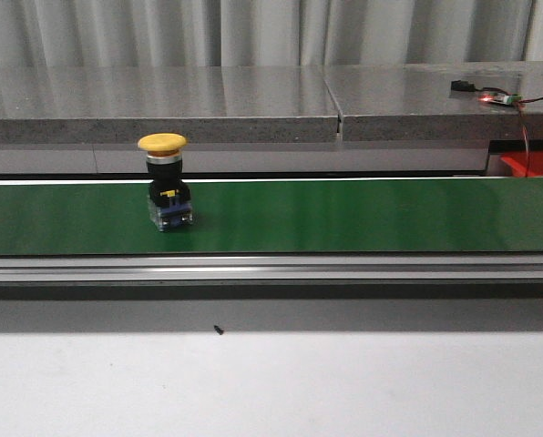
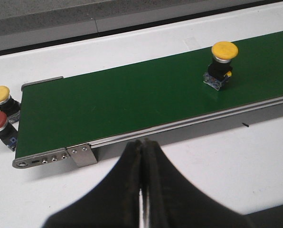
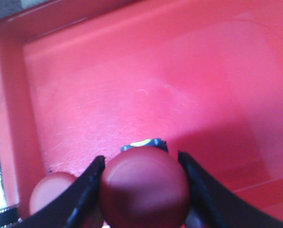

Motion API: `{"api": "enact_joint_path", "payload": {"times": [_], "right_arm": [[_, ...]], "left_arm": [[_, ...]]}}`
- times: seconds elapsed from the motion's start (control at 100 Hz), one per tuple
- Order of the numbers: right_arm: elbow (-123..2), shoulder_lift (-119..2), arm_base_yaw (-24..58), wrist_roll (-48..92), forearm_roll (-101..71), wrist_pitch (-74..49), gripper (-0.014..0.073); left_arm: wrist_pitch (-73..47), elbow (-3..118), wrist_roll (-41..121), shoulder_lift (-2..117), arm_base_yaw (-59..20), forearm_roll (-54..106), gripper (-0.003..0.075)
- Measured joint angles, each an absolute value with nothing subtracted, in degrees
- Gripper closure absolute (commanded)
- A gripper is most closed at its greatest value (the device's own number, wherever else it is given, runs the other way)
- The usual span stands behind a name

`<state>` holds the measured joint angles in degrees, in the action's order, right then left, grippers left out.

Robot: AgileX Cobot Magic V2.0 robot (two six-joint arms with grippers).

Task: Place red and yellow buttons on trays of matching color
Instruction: 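Carry the red button into the red tray and open the right gripper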

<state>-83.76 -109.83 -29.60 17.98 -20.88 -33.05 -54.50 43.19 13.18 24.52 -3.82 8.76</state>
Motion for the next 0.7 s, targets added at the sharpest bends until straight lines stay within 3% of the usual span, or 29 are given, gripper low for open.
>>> {"api": "enact_joint_path", "payload": {"times": [0.38,0.45,0.56,0.63,0.7], "right_arm": [[-84.82,-116.45,-29.60,17.98,-20.98,-31.33,0.0466],[-85.03,-116.70,-29.60,17.98,-21.21,-30.91,0.0389],[-85.15,-116.70,-29.60,17.98,-21.35,-30.87,0.0164],[-85.15,-116.78,-29.60,17.98,-21.35,-30.77,0.0102],[-85.15,-116.92,-29.60,17.98,-21.35,-30.77,0.0109]], "left_arm": [[-54.50,43.19,13.18,24.52,-3.82,8.76,0.0739],[-54.50,43.19,13.18,24.52,-3.82,8.76,0.0739],[-54.50,43.19,13.18,24.52,-3.82,8.76,0.0739],[-54.50,43.19,13.18,24.52,-3.82,8.76,0.0739],[-54.50,43.19,13.18,24.52,-3.82,8.76,0.0739]]}}
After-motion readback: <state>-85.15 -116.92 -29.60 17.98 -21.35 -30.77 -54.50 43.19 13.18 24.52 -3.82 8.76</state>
